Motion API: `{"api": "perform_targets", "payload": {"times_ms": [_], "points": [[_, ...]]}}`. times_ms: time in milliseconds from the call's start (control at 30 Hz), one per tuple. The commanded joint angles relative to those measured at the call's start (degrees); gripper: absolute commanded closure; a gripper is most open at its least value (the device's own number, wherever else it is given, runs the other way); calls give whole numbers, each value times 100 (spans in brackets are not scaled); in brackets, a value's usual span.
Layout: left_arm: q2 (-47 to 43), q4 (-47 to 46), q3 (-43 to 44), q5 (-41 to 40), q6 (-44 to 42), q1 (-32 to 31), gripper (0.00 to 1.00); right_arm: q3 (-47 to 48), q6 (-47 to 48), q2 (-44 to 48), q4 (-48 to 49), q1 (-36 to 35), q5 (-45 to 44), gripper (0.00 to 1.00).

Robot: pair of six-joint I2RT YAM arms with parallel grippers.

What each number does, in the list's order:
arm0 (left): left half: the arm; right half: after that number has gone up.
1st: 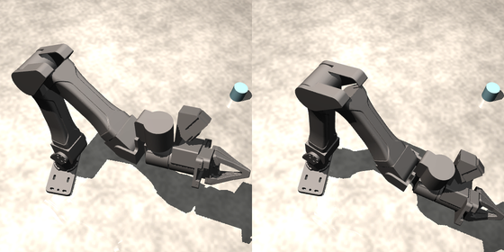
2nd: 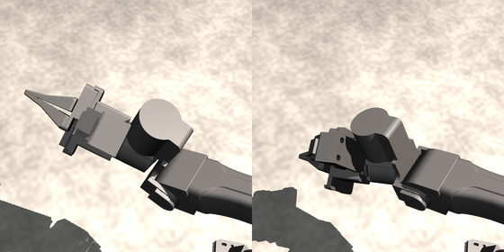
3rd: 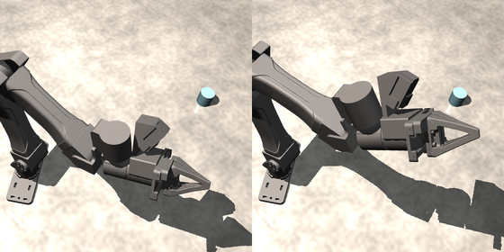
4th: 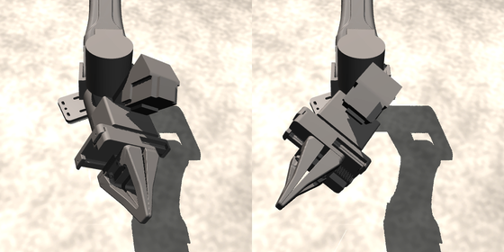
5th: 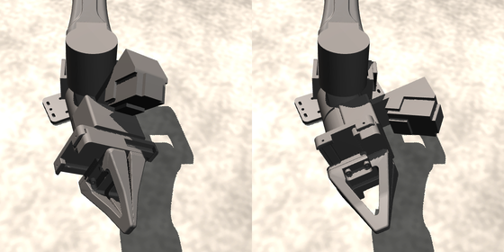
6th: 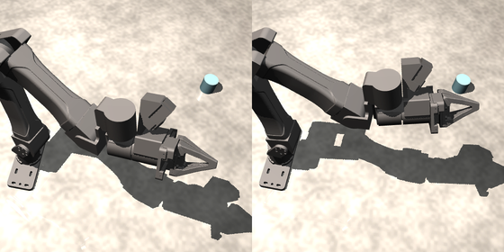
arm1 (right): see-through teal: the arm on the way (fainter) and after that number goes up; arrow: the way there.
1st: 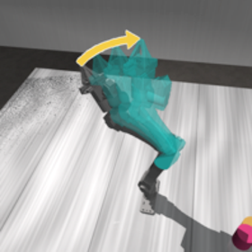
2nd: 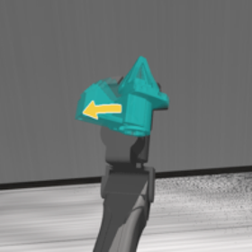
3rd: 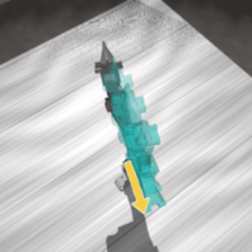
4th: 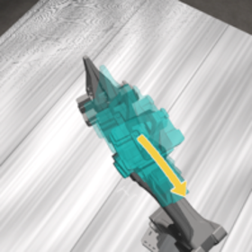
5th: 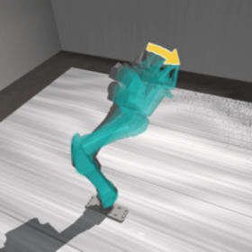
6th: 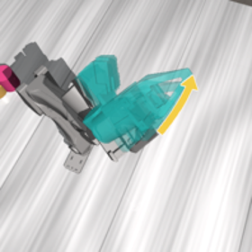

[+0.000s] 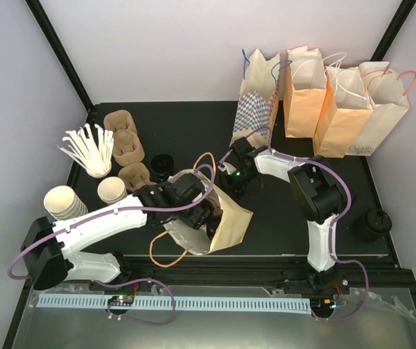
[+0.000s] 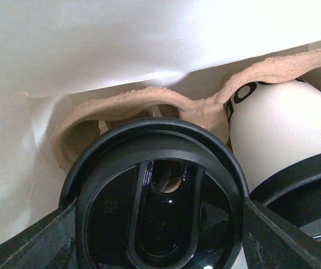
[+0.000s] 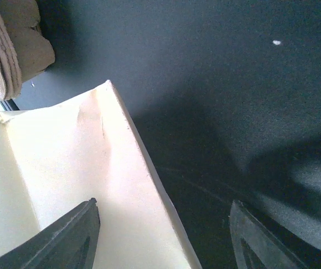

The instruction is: Pack the takeout coffee

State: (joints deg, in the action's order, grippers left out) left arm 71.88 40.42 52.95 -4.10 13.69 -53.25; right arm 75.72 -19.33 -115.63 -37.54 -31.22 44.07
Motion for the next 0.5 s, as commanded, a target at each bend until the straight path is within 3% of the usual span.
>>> {"api": "perform_targets", "payload": {"times_ms": [0, 67, 200, 467], "points": [[195, 901, 176, 61, 121, 17, 45, 105, 149, 33, -192, -60, 13, 34], [357, 1094, 310, -13, 197, 17, 45, 109, 157, 41, -189, -62, 14, 34], [474, 1279, 515, -14, 294, 17, 34, 92, 179, 42, -189, -60, 5, 34], [638, 1568, 568, -31, 433, 17, 30, 83, 195, 78, -192, -59, -8, 34]]}}
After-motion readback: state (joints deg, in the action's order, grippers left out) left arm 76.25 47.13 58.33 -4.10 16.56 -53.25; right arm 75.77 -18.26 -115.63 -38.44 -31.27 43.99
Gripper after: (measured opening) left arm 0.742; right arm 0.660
